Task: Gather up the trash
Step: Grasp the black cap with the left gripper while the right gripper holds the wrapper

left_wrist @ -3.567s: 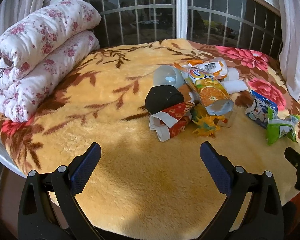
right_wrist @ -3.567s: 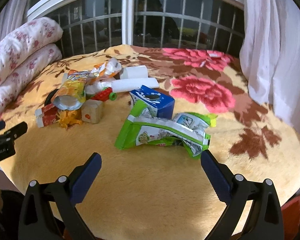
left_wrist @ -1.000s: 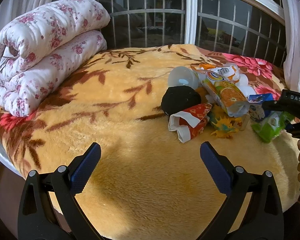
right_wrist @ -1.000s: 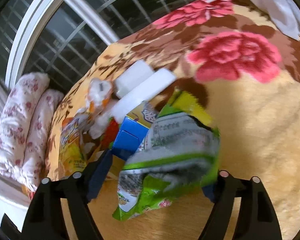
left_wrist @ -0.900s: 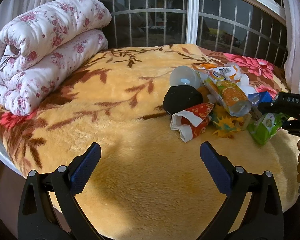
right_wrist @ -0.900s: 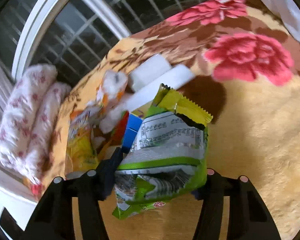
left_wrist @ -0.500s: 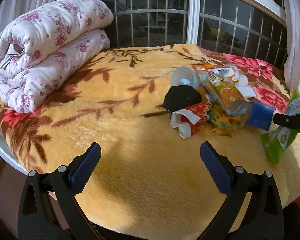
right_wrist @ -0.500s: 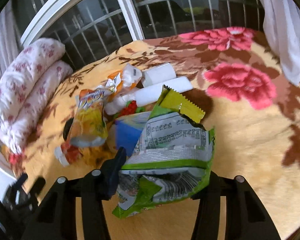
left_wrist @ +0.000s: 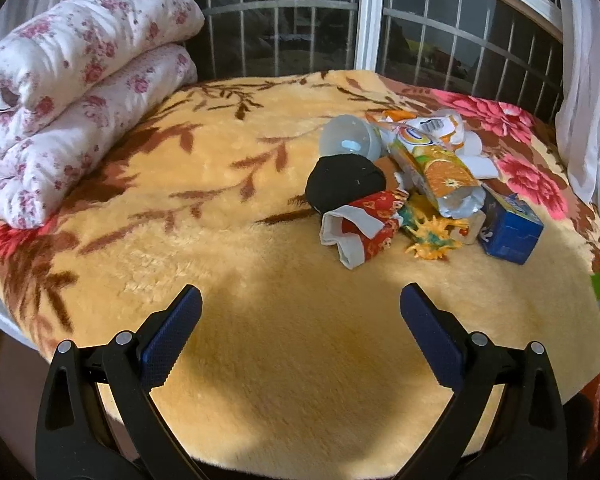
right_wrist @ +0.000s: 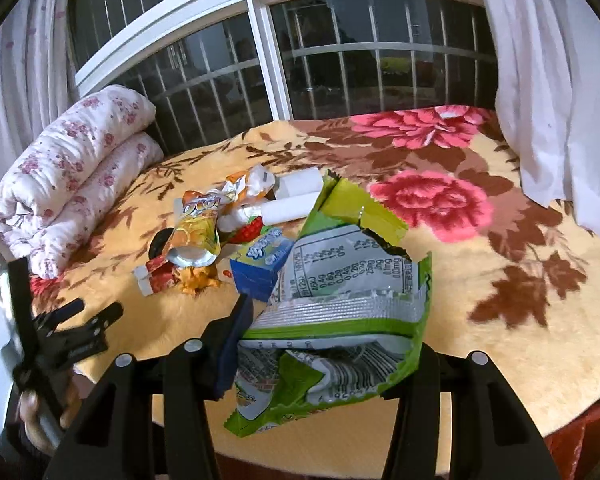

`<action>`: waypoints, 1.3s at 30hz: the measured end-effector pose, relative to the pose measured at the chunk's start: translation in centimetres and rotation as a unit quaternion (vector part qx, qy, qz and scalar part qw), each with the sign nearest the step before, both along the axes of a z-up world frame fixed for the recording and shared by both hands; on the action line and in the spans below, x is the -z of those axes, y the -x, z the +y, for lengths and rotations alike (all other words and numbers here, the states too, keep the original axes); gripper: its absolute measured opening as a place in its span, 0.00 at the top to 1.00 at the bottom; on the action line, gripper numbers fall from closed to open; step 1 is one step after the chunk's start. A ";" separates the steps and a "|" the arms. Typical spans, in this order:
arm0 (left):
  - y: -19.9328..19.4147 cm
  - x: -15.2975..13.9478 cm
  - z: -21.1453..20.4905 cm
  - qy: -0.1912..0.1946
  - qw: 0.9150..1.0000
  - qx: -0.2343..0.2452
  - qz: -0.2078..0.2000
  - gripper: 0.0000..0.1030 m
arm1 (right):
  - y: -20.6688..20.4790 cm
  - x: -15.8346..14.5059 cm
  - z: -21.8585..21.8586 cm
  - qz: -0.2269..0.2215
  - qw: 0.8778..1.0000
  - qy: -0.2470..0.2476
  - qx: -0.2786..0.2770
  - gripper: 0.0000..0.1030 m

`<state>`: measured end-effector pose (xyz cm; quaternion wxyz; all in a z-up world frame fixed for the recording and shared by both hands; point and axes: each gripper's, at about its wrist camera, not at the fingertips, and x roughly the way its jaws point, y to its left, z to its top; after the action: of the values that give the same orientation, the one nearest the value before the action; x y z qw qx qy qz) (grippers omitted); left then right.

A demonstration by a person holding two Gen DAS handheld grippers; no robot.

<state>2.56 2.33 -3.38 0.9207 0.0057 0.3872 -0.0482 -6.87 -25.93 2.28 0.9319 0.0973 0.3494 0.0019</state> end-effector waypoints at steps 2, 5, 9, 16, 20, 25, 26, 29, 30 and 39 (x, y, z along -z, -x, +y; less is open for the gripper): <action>-0.9 0.2 -0.3 -0.008 1.000 0.004 0.004 0.06 | 0.8 0.3 -0.1 -0.002 1.000 -0.006 -0.001 0.51; -2.1 0.6 -1.5 -0.018 0.999 0.026 0.009 0.06 | 1.4 1.1 0.0 0.000 1.000 -0.016 -0.008 0.51; -4.0 1.5 -3.6 -0.043 0.997 0.064 0.010 0.06 | 1.0 2.2 0.6 0.013 0.999 -0.032 -0.018 0.51; -8.2 2.6 -3.9 -0.032 0.995 0.076 0.050 0.06 | 0.1 3.5 1.7 0.029 0.998 -0.037 -0.034 0.51; -9.2 2.7 -5.1 -0.052 0.993 0.092 0.050 0.07 | -0.6 4.1 2.2 0.036 0.998 -0.043 -0.036 0.51; -9.6 3.2 -5.6 -0.061 0.992 0.100 0.050 0.35 | -0.7 4.2 2.6 0.033 0.998 -0.040 -0.034 0.51; -9.3 3.3 -5.8 -0.068 0.992 0.099 0.044 0.37 | -0.7 4.2 2.7 0.033 0.998 -0.040 -0.034 0.51; -8.0 3.3 -6.4 -0.096 0.990 0.098 0.024 0.53 | -0.6 4.1 2.6 0.033 0.998 -0.039 -0.033 0.51; -7.9 3.2 -6.4 -0.096 0.990 0.097 0.021 0.54 | -0.4 4.1 2.7 0.034 0.998 -0.039 -0.033 0.51; -4.4 2.5 -5.3 -0.055 0.996 0.069 0.016 1.00 | 1.1 3.8 3.1 0.032 0.998 -0.035 -0.040 0.51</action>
<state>7.00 -2.94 -5.85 0.9071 0.0822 0.4028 -0.0908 -8.01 -22.79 -1.55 0.9154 0.1160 0.3825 0.0483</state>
